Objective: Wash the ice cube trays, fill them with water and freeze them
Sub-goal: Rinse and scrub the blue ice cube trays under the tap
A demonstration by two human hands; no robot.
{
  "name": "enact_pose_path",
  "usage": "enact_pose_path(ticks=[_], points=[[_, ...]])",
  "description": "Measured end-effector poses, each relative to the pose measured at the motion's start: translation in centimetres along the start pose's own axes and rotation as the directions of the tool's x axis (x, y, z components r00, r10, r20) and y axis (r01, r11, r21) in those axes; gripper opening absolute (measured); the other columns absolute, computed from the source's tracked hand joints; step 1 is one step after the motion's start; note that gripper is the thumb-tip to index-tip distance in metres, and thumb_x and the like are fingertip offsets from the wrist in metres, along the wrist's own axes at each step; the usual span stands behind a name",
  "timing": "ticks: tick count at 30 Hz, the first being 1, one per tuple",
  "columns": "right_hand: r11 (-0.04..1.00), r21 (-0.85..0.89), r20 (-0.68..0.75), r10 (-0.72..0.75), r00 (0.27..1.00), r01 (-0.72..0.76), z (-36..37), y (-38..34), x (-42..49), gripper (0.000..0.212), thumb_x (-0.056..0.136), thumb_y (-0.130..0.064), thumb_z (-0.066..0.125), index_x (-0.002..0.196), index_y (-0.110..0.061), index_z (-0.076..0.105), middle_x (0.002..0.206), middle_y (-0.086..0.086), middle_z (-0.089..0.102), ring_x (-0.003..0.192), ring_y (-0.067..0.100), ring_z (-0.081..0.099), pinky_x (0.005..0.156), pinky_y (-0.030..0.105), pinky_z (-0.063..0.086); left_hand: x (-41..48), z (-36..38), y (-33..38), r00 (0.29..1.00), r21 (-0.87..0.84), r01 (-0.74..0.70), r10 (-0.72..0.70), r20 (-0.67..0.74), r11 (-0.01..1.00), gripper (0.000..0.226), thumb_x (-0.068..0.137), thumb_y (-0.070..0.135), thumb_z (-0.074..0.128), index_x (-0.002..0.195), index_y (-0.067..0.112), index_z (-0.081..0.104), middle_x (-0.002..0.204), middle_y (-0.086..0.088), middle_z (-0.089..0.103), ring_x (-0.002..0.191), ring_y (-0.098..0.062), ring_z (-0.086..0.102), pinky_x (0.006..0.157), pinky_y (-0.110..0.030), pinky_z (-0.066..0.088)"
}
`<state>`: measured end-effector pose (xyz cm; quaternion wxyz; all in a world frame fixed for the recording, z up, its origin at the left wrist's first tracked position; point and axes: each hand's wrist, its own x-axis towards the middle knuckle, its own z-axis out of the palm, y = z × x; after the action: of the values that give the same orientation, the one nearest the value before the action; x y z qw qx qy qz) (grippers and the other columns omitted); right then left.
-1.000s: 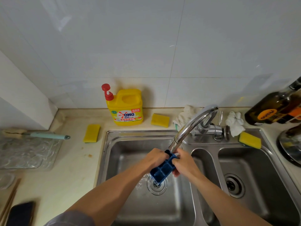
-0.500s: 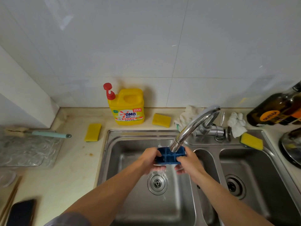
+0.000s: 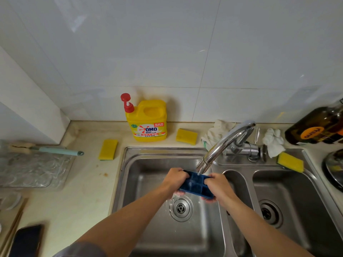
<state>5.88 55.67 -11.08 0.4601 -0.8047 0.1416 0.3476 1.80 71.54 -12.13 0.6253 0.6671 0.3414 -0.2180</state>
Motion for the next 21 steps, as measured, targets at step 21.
enact_pose_path(ticks=[21], points=[[0.947, 0.304, 0.016, -0.113, 0.993, 0.102, 0.0, -0.1, -0.6, 0.018, 0.104, -0.033, 0.055, 0.110, -0.018, 0.064, 0.105, 0.012, 0.071, 0.086, 0.026, 0.076, 0.061, 0.034, 0.061, 0.2, 0.0, -0.9, 0.993, -0.326, 0.111, -0.120, -0.007, 0.939, 0.051, 0.106, 0.052, 0.039, 0.111, 0.010, 0.068, 0.102, -0.013, 0.076, 0.093, -0.029, 0.074, 0.078, -0.041, 0.063]])
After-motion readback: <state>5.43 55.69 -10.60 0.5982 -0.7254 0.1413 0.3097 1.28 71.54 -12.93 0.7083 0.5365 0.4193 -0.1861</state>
